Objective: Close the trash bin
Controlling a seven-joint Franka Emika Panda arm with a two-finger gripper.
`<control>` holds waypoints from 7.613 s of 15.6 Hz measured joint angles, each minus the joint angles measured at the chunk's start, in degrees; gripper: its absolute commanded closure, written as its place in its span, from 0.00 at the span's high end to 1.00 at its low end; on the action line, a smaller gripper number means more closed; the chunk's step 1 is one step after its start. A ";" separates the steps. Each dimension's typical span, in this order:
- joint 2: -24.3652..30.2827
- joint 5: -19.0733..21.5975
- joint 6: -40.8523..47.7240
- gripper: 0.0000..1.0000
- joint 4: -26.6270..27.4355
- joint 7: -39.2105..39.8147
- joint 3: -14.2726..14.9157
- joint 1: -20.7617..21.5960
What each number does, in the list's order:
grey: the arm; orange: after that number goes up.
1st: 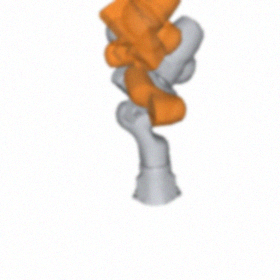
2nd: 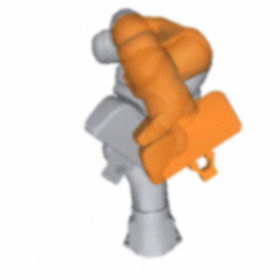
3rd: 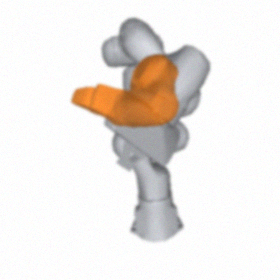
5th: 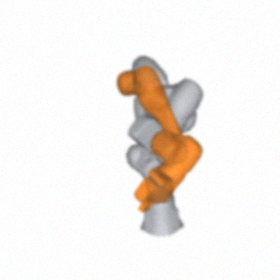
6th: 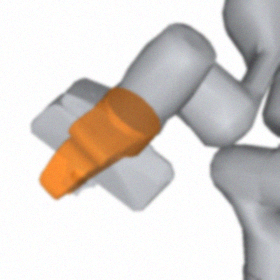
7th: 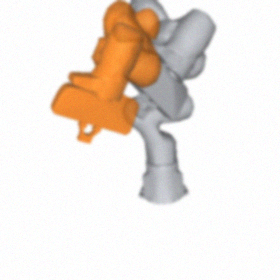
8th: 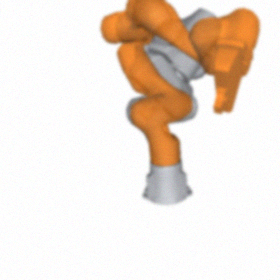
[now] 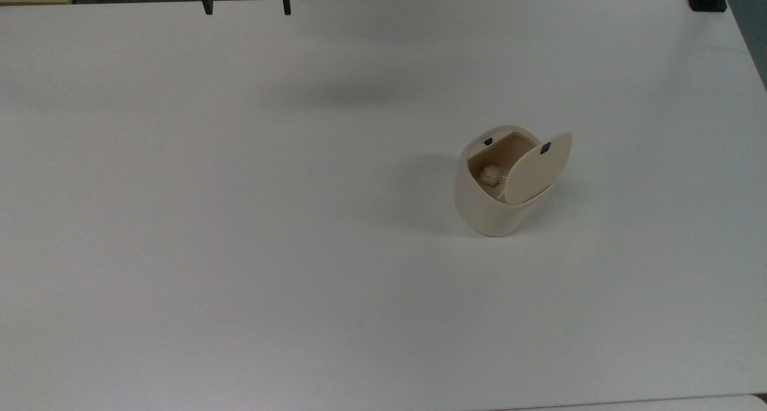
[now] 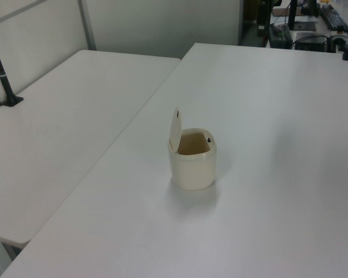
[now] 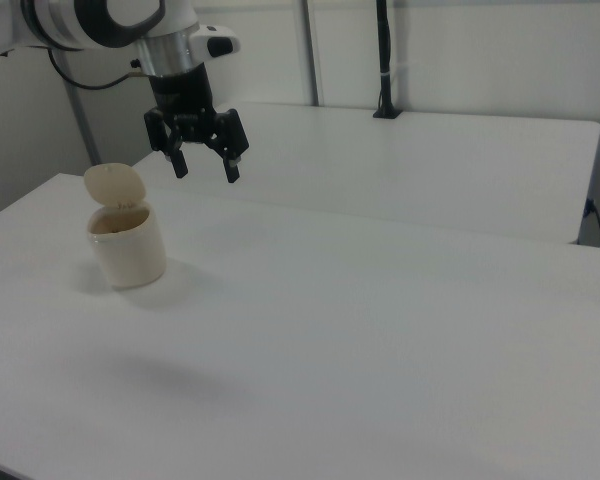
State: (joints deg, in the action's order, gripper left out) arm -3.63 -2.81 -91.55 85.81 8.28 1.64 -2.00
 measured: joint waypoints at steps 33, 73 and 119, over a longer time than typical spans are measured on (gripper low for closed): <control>-5.00 0.68 -15.41 0.00 0.26 0.05 -1.82 9.25; -16.33 -4.50 -29.17 0.00 0.16 -1.70 -2.25 26.23; -1.01 -2.22 -1.84 0.23 0.06 -2.92 -0.54 2.41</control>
State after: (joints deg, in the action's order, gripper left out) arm -4.64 -5.03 -93.39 85.87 5.37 1.09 0.41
